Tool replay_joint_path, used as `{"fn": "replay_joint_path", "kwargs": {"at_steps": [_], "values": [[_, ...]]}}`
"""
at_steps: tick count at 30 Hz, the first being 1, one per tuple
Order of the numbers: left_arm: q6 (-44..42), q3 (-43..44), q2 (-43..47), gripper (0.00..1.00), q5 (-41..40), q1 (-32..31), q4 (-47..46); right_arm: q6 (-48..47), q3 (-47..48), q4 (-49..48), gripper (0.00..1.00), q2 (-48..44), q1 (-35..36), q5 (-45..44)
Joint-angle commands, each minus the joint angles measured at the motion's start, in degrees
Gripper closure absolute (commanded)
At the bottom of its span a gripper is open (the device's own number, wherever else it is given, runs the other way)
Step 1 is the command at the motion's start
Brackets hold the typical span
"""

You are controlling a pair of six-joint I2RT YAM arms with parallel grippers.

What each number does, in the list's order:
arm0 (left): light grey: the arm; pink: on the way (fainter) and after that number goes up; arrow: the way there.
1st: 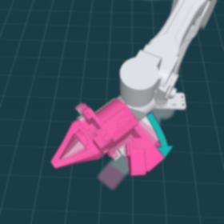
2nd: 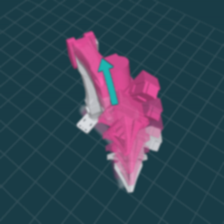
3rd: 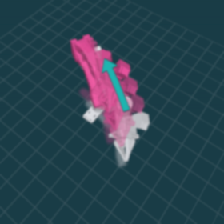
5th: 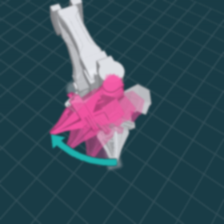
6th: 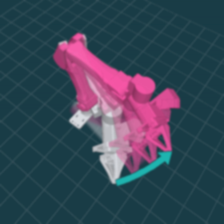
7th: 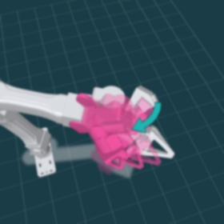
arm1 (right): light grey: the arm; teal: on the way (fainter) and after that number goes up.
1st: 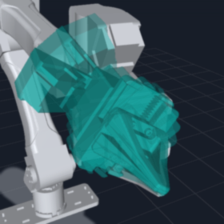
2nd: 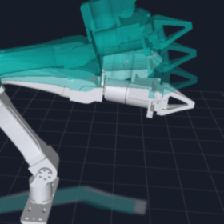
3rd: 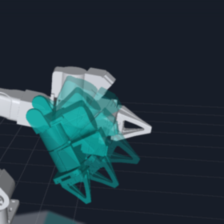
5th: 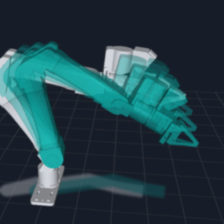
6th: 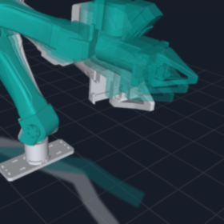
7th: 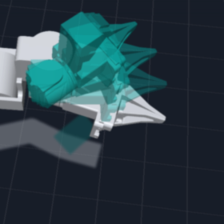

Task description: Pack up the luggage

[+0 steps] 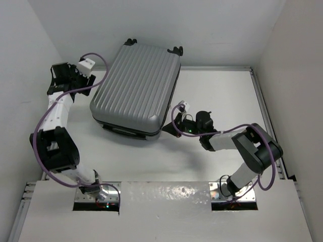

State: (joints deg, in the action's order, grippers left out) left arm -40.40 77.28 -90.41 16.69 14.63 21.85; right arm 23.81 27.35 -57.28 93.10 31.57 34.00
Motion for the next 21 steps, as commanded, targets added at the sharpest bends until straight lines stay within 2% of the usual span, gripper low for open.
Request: {"fn": "replay_joint_path", "kwargs": {"at_steps": [1, 4, 9, 16, 21], "values": [[0.41, -2.74, 3.05, 0.41, 1.86, 0.48, -0.32, -6.14, 2.96, 1.46, 1.00, 0.33, -6.60, -11.32], [-0.37, -3.53, 3.84, 0.41, 2.38, 0.40, 1.62, -10.79, 6.99, 5.41, 1.00, 0.24, -9.77, -11.94], [-0.20, -3.98, 4.10, 0.41, 2.47, 0.31, 1.62, -19.85, 15.52, 13.85, 1.00, 0.33, -10.30, -11.67], [-2.05, -3.27, 4.80, 0.41, 2.74, 0.13, 2.32, -33.64, 21.51, 24.04, 1.00, 0.68, -11.88, -18.08], [-6.78, -2.74, 7.96, 0.41, 4.84, -1.71, 3.38, -34.53, 23.53, 24.76, 1.00, 2.08, -15.48, -19.23]]}}
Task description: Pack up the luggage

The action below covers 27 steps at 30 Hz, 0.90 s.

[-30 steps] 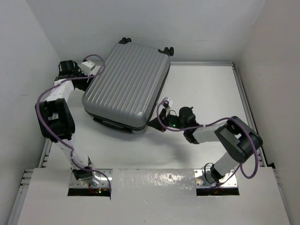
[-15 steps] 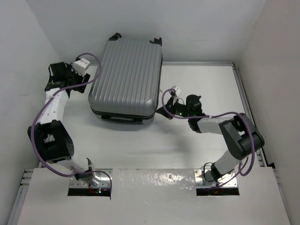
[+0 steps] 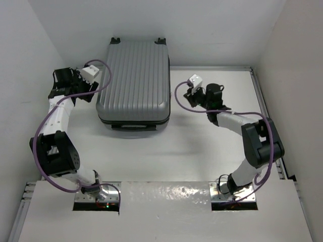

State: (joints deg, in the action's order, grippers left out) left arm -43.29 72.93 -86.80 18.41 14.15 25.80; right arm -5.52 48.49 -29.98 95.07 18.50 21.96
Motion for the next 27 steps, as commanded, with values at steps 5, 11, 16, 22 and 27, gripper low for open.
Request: {"fn": "replay_joint_path", "kwargs": {"at_steps": [5, 11, 16, 22, 27], "values": [[-6.46, 1.87, 7.17, 0.40, 5.23, -2.98, 0.56, -6.25, 5.90, -1.06, 1.00, 2.58, -5.23, -1.76], [-3.39, 3.01, 5.86, 0.40, 2.07, -3.61, 0.83, -1.35, -2.23, -0.94, 0.36, -1.28, -4.36, 20.91], [-2.95, 2.40, 5.51, 0.40, 1.27, -3.61, 1.09, -0.12, -6.66, -6.06, 0.25, -1.73, -1.89, 24.17], [-2.33, 2.75, 5.42, 0.40, 0.13, -3.69, 1.44, 0.25, -6.30, -6.05, 0.26, 0.64, 0.82, 28.15], [-1.62, 3.18, 5.24, 0.40, -0.84, -3.69, 0.92, 7.84, -7.09, -18.40, 0.29, 4.85, 2.94, 27.26]]}}
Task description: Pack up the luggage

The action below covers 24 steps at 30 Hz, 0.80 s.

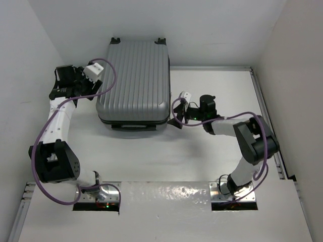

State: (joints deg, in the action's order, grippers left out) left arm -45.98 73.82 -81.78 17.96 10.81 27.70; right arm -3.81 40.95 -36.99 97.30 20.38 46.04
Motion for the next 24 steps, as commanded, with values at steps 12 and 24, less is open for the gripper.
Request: {"fn": "replay_joint_path", "kwargs": {"at_steps": [12, 24], "values": [[2.03, 2.03, 0.48, 0.40, -1.34, -0.44, -1.78, 8.82, 1.33, -18.02, 0.85, 6.68, 1.06, 1.51], [2.12, 1.15, 0.39, 0.40, -1.96, -0.44, -2.30, 9.09, 0.10, -22.34, 0.77, 2.90, 1.15, -0.26]]}}
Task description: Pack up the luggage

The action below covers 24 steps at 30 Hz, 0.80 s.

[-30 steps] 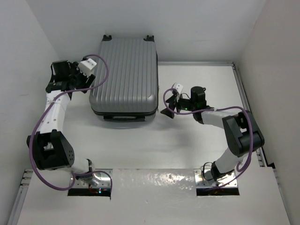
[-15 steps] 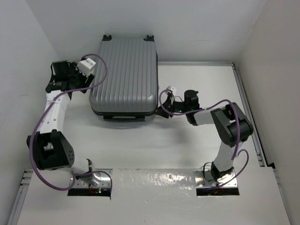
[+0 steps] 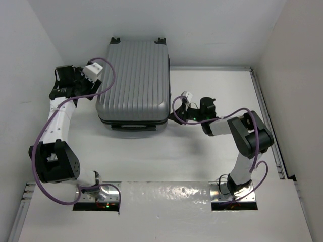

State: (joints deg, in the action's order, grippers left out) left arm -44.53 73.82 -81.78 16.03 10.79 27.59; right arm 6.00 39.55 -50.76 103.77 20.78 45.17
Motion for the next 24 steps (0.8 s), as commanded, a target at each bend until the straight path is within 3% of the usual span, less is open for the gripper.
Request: {"fn": "replay_joint_path", "kwargs": {"at_steps": [1, 9, 11, 13, 19, 22, 24], "values": [[0.68, 1.15, 0.48, 0.40, -0.12, -0.33, -2.19, -0.99, 1.84, -8.13, 0.76, -3.57, 0.67, 1.15], [-0.29, 0.18, 0.65, 0.40, -1.53, -0.41, -2.72, -7.74, 2.46, -1.53, 0.75, -6.12, 1.72, 3.96], [-0.47, 0.01, 0.65, 0.40, -1.44, -0.33, -2.72, -7.93, 2.29, -1.53, 0.78, -6.56, 1.72, 4.58], [-0.47, -0.08, 0.74, 0.40, -1.70, -0.33, -2.81, -7.93, 2.37, -1.27, 0.92, -6.82, 1.72, 4.93], [-0.99, -0.08, 1.01, 0.40, -2.15, -0.33, -2.72, -11.70, 4.04, 7.33, 0.99, -6.82, 1.72, 5.81], [-0.99, -0.08, 1.18, 0.40, -2.23, -0.41, -2.81, -13.81, 5.62, 12.78, 0.99, -6.03, 1.72, 6.95], [-0.99, 0.01, 1.18, 0.40, -2.23, -0.33, -2.81, -14.87, 6.50, 15.25, 0.89, -4.80, 1.72, 7.65]]}}
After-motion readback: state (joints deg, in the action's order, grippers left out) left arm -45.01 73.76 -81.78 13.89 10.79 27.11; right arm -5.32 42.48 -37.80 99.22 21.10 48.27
